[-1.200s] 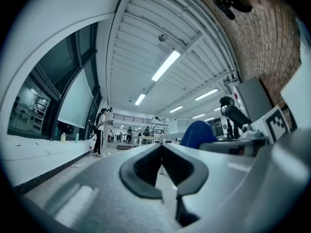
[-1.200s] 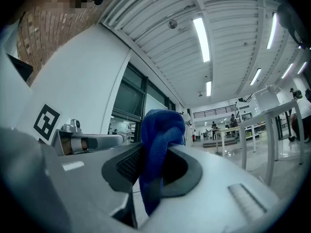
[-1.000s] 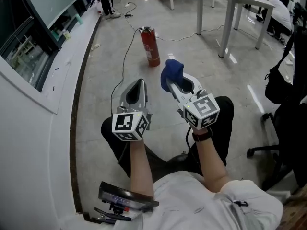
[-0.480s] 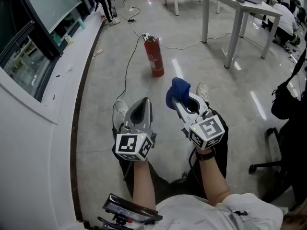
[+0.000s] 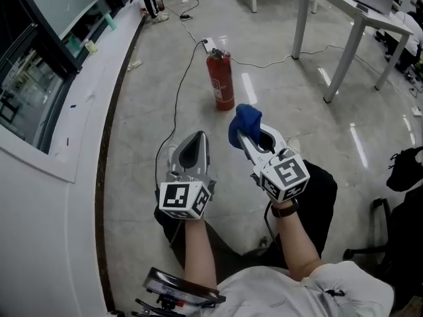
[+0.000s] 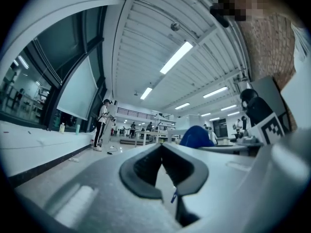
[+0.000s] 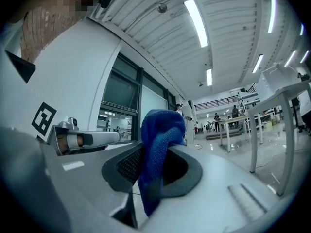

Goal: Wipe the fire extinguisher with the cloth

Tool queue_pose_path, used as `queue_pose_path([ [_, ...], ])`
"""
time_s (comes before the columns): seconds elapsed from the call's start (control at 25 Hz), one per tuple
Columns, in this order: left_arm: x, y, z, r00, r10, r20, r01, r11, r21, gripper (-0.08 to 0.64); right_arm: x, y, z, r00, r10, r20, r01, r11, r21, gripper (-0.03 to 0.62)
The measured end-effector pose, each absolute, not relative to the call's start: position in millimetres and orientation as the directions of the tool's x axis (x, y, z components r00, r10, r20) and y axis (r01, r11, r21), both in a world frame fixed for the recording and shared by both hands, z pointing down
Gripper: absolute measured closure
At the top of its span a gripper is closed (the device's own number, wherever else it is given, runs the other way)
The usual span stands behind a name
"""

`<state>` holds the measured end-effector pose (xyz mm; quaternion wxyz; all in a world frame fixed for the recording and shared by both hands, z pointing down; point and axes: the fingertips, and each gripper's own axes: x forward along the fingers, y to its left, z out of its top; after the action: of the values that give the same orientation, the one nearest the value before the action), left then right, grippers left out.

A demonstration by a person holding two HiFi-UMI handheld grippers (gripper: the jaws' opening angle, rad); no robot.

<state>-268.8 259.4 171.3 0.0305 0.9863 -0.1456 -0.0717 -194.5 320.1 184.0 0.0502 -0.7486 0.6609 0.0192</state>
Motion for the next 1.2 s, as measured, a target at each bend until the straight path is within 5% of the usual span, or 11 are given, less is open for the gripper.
queue_pose_path([
  [0.64, -144.1, 136.8, 127.3, 0.924, -0.326, -0.201, -0.327, -0.944, 0.027, 0.56, -46.9, 202.2, 143.6, 0.119, -0.976, -0.182, -0.993, -0.12, -0.007, 0.509],
  [1.0, -77.2, 59.3, 148.6, 0.931, -0.311, -0.192, -0.31, -0.95, 0.037, 0.56, 37.6, 128.7, 185.4, 0.215, -0.972, -0.092, -0.976, -0.218, 0.021, 0.509],
  [1.2, -44.8, 21.6, 186.3, 0.941, -0.303, -0.149, -0.297, -0.953, 0.062, 0.56, 73.6, 88.2, 262.1, 0.252, -0.968, 0.021, -0.962, -0.253, -0.104, 0.509],
])
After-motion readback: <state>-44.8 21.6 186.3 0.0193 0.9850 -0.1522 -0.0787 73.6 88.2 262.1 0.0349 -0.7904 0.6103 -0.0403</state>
